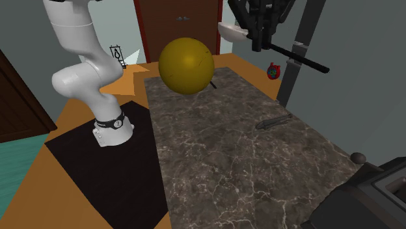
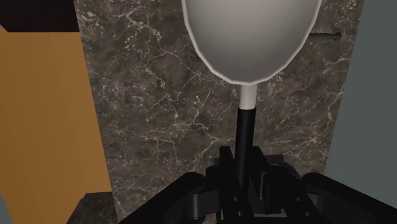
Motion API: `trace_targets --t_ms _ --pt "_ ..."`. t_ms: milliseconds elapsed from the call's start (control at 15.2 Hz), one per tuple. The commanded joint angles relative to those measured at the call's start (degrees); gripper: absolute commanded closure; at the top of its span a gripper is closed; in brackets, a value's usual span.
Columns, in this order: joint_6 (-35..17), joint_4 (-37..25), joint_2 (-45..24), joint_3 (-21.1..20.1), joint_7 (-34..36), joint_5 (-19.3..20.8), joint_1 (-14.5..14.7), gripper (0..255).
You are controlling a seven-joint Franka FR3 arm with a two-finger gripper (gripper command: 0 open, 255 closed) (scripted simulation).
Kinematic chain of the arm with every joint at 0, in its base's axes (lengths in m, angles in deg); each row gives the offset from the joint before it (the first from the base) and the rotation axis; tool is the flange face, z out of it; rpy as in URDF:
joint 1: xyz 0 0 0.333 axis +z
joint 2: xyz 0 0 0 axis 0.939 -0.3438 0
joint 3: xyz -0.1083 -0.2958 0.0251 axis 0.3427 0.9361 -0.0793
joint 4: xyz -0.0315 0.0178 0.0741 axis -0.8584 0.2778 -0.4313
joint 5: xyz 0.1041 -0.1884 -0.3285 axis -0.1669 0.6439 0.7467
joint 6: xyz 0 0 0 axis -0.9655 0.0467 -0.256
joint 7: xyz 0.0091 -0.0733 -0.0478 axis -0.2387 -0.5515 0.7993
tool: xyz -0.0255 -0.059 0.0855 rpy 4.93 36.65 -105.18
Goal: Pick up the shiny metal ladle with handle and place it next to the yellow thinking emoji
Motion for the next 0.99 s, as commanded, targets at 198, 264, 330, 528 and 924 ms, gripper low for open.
trace_targets --t_ms 198,264,330,528,924 --pt "-0.1 1.3 1.1 -2.7 6.6 1.2 4.0 255" --pt "-0.1 1.5 1.2 -3.3 8.0 1.5 4.7 255" --pt "0.0 1.5 1.2 -3.9 9.3 1.7 5.5 255" --pt "0.3 1.1 0.9 -5.6 13.4 2.6 8.0 255" --pt "1.7 -2.3 -1.6 -8.9 21.5 4.8 13.3 255"
